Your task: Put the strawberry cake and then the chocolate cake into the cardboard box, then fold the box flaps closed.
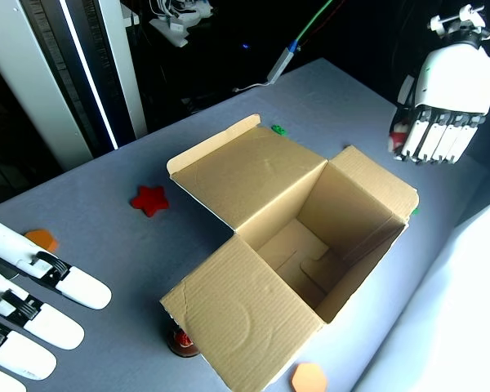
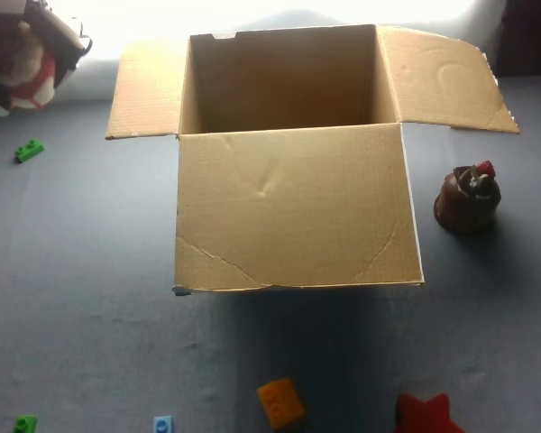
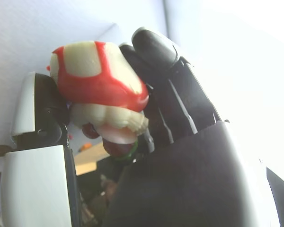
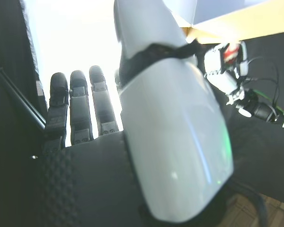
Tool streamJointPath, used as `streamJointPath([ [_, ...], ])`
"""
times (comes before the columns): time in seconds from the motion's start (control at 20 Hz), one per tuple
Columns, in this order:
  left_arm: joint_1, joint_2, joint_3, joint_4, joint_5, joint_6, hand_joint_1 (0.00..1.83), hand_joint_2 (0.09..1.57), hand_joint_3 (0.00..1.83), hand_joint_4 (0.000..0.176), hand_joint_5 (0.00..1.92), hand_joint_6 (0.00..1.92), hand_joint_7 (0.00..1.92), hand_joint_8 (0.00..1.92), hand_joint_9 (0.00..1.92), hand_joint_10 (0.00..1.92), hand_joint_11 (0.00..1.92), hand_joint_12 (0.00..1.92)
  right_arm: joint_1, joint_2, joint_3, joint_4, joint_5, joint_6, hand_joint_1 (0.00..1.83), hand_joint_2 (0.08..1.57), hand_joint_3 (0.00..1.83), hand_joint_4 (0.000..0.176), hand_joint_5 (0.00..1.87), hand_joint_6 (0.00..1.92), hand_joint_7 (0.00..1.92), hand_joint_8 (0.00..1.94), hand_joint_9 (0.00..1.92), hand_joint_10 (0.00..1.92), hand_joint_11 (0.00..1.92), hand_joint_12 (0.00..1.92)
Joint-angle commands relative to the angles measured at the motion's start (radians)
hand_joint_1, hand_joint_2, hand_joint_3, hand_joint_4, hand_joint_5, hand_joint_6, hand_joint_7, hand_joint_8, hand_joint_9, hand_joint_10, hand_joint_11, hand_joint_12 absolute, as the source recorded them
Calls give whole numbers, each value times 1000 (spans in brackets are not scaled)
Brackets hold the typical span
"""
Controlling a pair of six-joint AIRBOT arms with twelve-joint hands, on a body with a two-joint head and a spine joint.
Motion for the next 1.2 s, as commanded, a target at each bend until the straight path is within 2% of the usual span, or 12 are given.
streamJointPath([
  [0.0,-20,5,10,-57,19,-3,1183,1214,3,0,824,1121,775,1478,747,1405,714,1555,8,13,4,-2,101,-5,1233,1009,0,5,86,14,167,8,111,4,0,340],
  [0.2,-92,-17,15,-15,-9,-22,1192,1215,0,0,846,1072,754,1526,730,1446,692,1583,-6,12,4,27,99,-5,1231,1002,0,2,103,9,147,1,125,6,0,406],
  [0.3,-117,-33,1,4,-23,-33,1195,1211,0,0,859,1051,760,1517,743,1439,703,1566,-28,5,5,38,107,-5,1216,1014,0,15,89,1,142,2,127,5,0,469],
  [0.45,-136,-52,-40,25,-29,-40,1188,1216,1,0,829,1099,768,1508,744,1466,719,1592,-67,-5,4,38,122,-5,1235,1013,0,5,95,2,145,0,113,2,0,408],
  [0.55,-142,-67,-71,38,-30,-42,1187,1214,0,0,822,1113,780,1489,752,1472,726,1597,-71,-6,4,38,132,-5,1220,1019,0,8,64,4,134,1,103,2,0,308],
  [0.6,-143,-74,-81,40,-31,-43,1175,1226,4,0,792,1167,762,1505,742,1466,715,1600,-70,-6,4,38,137,-5,1209,1005,0,0,65,5,131,0,98,0,0,306],
  [0.7,-143,-96,-101,40,-39,-49,1144,1251,6,4,721,1334,741,1482,731,1448,704,1593,-70,-6,4,38,142,-5,1192,997,0,4,71,5,126,0,103,2,0,366],
  [0.75,-142,-105,-108,40,-44,-51,1158,1249,1,0,723,1277,755,1506,732,1443,708,1609,-70,-7,4,38,142,-5,1182,994,0,0,71,4,115,1,100,0,0,393],
  [0.95,-134,-155,-123,39,-46,-52,1152,1250,1,0,717,1302,754,1486,735,1410,711,1593,-69,-7,4,38,145,-5,1225,1010,5,0,57,2,111,1,74,1,0,152],
  [1.0,-131,-171,-122,38,-46,-52,1136,1257,3,22,704,1411,738,1432,736,1396,715,1562,-69,-8,4,37,145,-5,1216,1006,2,7,54,1,116,2,80,3,0,183],
  [1.05,-128,-184,-120,38,-45,-52,1131,1261,2,31,703,1432,726,1443,733,1436,719,1582,-69,-8,4,37,145,-5,1222,987,0,0,51,0,113,0,65,4,0,118],
  [1.15,-118,-217,-110,38,-42,-51,1127,1267,3,32,697,1490,713,1428,736,1468,729,1604,-69,-9,4,37,145,-10,1202,997,3,10,18,0,82,0,33,0,0,11],
])
